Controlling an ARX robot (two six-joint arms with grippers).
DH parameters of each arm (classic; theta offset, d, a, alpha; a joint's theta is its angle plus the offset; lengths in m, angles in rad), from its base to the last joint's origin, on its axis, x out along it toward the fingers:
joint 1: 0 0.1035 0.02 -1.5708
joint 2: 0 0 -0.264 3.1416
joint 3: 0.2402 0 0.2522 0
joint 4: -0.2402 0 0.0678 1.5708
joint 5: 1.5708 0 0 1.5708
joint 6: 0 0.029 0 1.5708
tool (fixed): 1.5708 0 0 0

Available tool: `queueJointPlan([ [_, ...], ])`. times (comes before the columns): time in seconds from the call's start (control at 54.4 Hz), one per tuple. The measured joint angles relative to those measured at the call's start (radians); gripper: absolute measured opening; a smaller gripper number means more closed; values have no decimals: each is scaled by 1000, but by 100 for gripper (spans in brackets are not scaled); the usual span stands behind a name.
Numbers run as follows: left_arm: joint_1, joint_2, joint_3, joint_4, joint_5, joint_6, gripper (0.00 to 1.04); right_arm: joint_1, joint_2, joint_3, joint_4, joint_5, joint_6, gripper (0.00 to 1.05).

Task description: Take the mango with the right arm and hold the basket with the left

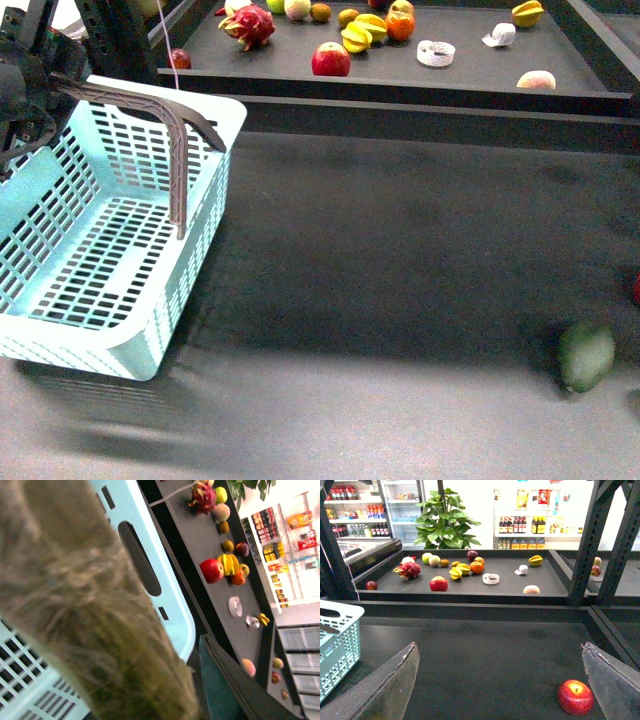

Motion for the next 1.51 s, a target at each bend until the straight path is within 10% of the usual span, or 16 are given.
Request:
queueJointPlan([
  [0.808, -86, -498, -607, 351, 420, 408, 9, 0, 0, 0, 0, 0, 0, 97],
  [1.506, -382, -445, -595, 352, 399, 682, 9, 0, 0, 0, 0, 0, 0, 97],
])
